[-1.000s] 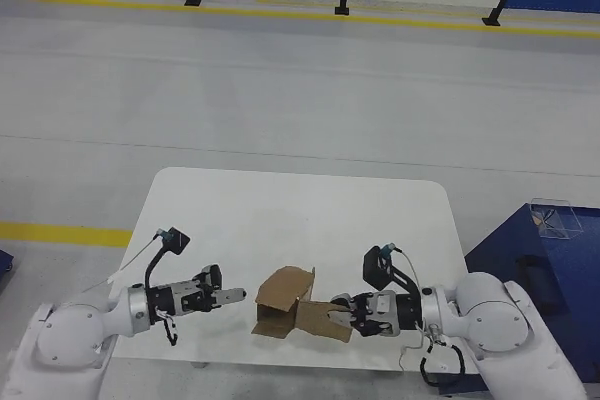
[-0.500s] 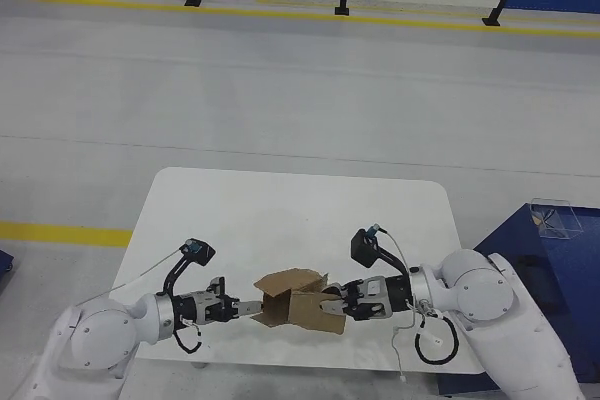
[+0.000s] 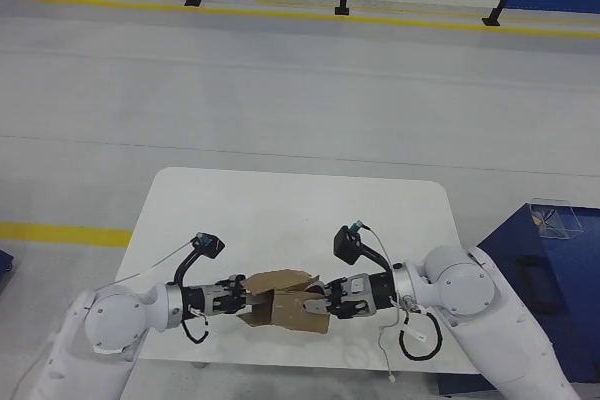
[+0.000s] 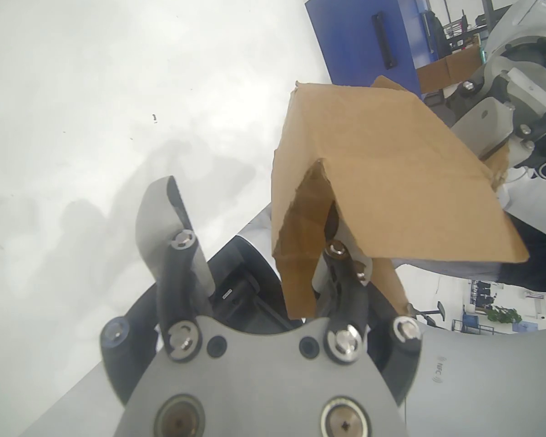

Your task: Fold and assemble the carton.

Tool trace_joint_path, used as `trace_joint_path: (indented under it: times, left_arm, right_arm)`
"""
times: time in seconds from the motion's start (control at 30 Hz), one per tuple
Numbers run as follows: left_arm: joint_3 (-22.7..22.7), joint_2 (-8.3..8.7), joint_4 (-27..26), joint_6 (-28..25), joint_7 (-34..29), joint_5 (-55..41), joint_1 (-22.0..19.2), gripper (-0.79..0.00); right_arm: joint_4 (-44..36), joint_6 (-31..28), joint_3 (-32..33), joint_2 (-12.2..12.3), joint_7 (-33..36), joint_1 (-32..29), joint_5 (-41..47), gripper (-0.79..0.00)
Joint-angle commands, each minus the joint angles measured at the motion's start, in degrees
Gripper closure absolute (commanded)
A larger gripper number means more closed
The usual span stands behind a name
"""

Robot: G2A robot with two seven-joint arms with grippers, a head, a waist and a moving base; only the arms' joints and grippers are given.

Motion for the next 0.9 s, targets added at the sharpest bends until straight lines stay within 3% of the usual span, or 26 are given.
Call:
trace_joint_path:
  times: [0.0, 0.23, 0.27, 0.33, 0.53, 0.57, 0.6, 0.63, 0.77, 0.87]
  left_arm:
    - [0.3, 0.09, 0.6, 0.0, -0.3, -0.3, -0.5, -0.336]
    - [1.0, 0.43, 1.2, -0.9, -0.2, -0.5, -1.3, -0.354]
    - [1.2, 0.46, 1.3, -1.1, -0.1, -1.0, -1.3, -0.317]
    - [1.1, 0.57, 1.5, -1.7, 0.0, -1.4, -1.5, 0.000]
    - [1.1, 0.84, 2.0, -2.1, 0.6, -3.8, -1.0, 0.000]
    - [1.0, 0.89, 2.3, -1.7, 0.0, -5.2, -1.0, 0.000]
    - [0.8, 0.96, 2.6, -1.0, -0.5, -6.0, -1.3, 0.000]
    - [0.7, 1.03, 2.6, -0.6, -1.2, -6.5, -1.5, 0.000]
    - [0.6, 1.28, 3.1, 1.5, -2.3, -7.8, -2.2, 0.000]
    - [-0.1, 1.31, 3.7, 4.0, -3.1, -13.6, -2.5, 0.000]
  right_arm:
    - [0.1, 0.2, -0.4, 0.0, -0.3, 0.3, -0.1, 0.000]
    - [0.2, 0.3, -1.4, -0.1, -1.5, 0.9, -0.5, 0.000]
    - [0.2, 0.3, -1.5, -0.1, -1.8, 0.9, -0.6, 0.000]
    - [0.1, 0.3, -1.8, -0.2, -2.4, 1.0, -0.7, 0.000]
    - [-0.1, 0.8, -2.2, -0.2, -3.9, 1.0, -2.0, 0.000]
    - [-0.3, 1.0, -2.2, -0.2, -4.0, 1.0, -2.5, -0.040]
    - [-0.4, 1.1, -2.3, -0.2, -4.3, 1.0, -2.7, -0.182]
    - [-0.5, 1.3, -2.2, -0.1, -4.9, 0.9, -3.1, -0.785]
    - [-0.9, 0.9, -1.1, 0.1, -6.7, 0.2, -4.4, -0.785]
    - [-3.3, -2.7, 1.7, 0.4, -11.0, -0.5, -8.3, -0.785]
